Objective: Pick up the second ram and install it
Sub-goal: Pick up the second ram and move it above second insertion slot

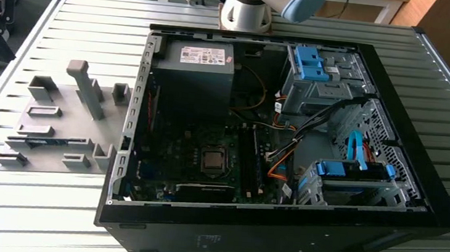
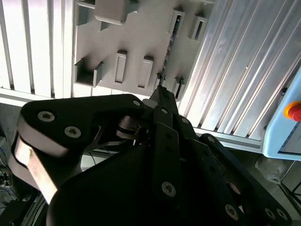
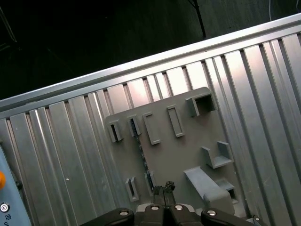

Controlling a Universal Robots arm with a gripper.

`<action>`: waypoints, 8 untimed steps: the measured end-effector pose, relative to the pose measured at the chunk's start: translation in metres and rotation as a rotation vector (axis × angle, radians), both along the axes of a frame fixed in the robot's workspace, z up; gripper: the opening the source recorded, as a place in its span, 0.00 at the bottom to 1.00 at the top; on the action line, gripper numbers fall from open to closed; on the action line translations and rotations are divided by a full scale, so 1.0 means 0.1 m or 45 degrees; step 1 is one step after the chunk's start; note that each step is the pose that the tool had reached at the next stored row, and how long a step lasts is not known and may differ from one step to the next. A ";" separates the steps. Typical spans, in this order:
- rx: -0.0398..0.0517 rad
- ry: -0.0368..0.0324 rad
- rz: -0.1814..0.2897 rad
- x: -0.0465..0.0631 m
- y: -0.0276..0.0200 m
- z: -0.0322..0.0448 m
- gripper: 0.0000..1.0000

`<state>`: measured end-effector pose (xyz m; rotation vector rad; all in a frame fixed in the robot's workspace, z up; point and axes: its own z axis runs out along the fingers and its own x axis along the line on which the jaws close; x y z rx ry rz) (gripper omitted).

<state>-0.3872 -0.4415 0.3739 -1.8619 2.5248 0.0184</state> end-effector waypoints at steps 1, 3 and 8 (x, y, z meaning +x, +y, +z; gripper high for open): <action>0.000 0.0000 0.000 0.00 0.000 0.000 0.11; 0.000 0.0000 0.000 0.00 0.000 0.000 0.11; 0.000 0.0000 0.000 0.00 0.000 0.000 0.11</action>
